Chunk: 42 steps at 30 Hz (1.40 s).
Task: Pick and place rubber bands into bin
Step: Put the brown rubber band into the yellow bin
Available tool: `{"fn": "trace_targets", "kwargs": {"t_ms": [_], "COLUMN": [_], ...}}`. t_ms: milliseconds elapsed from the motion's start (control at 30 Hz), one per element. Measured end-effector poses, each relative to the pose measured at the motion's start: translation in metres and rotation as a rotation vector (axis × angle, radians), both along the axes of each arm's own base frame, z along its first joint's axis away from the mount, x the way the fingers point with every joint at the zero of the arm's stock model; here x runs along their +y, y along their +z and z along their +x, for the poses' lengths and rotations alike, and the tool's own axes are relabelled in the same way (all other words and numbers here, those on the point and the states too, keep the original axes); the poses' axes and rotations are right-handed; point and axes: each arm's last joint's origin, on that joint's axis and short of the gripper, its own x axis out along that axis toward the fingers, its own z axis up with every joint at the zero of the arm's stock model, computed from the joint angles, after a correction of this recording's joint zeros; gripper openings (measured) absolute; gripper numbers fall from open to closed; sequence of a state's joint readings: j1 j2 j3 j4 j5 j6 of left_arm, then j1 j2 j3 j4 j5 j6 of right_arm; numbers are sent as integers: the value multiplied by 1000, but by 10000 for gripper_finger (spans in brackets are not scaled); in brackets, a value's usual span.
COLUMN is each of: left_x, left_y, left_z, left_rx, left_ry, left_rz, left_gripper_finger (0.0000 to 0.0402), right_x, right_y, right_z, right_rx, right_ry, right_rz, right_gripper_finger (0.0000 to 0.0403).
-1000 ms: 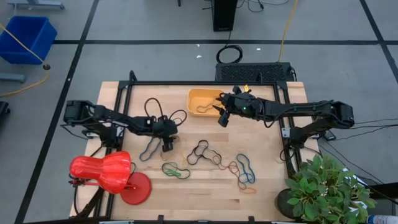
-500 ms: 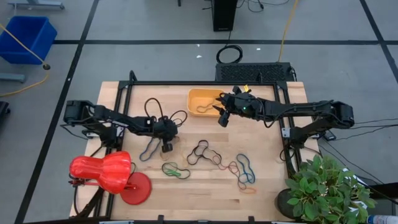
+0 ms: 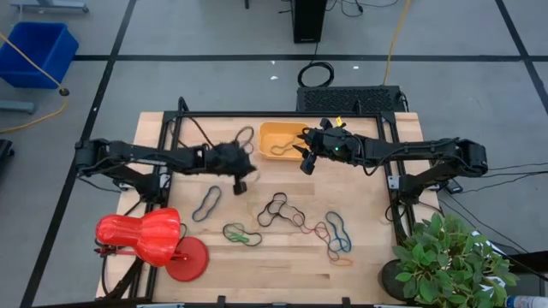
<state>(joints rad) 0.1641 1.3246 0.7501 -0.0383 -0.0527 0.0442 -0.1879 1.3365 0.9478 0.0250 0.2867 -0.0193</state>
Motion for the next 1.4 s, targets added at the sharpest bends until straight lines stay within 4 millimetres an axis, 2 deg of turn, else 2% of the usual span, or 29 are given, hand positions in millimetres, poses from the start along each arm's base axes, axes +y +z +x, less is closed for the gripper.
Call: {"fn": "trace_targets", "kwargs": {"t_ms": [200, 400, 633, 933, 1167, 1267, 1400], "left_x": [15, 35, 64, 93, 101, 102, 102], "left_y": [54, 79, 52, -6, -46, -53, -55], "left_z": [18, 32, 56, 81, 87, 88, 89], "left_rx": [-170, -226, -129, -48, 58, 75, 73], "left_ry": [-25, 21, 71, 120, 138, 141, 151], "left_rz": [105, 253, 243, 212, 149, 137, 126], "left_gripper_finger": [7, 7, 7, 10, 7, 7, 29], "right_x": [0, 0, 0, 0, 0, 0, 0], "right_y": [0, 0, 0, 0, -1, -1, -1], "right_z": [0, 0, 0, 0, 0, 0, -1], "right_rx": [0, 0, 1, 4, 9, 10, 13], "right_ry": [0, 1, 1, 0, 0, 0, 0], "right_rz": [0, -1, -3, 0, 1, 1, 2], "right_gripper_finger": [160, 162, 158, 164, 162, 164, 166]}}
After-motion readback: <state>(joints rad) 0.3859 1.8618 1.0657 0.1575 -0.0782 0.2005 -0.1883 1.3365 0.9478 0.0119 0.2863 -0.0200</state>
